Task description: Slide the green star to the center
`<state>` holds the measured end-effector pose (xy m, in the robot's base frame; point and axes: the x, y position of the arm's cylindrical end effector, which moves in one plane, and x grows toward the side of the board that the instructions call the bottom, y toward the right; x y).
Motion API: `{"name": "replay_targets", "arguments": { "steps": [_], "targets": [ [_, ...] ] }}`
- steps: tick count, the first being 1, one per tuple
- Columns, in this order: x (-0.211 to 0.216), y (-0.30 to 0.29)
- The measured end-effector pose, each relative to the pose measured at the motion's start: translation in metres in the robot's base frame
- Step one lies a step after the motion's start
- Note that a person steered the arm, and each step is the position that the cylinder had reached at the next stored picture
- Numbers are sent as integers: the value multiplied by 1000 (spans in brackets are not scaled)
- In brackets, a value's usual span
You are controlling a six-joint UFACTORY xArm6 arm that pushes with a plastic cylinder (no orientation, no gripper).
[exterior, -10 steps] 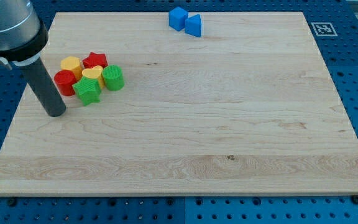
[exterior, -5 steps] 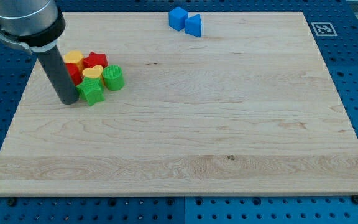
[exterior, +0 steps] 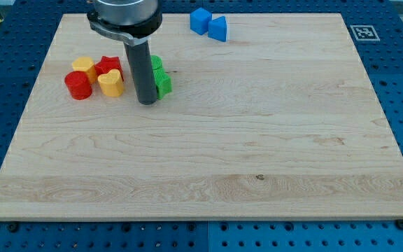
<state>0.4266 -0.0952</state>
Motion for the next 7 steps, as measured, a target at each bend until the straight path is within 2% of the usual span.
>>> {"name": "replay_targets", "arguments": {
  "steps": [1, 2, 4, 7],
  "targets": [
    [-4, 17],
    [-5, -12],
    [-52, -32],
    [-45, 17]
  ]
}}
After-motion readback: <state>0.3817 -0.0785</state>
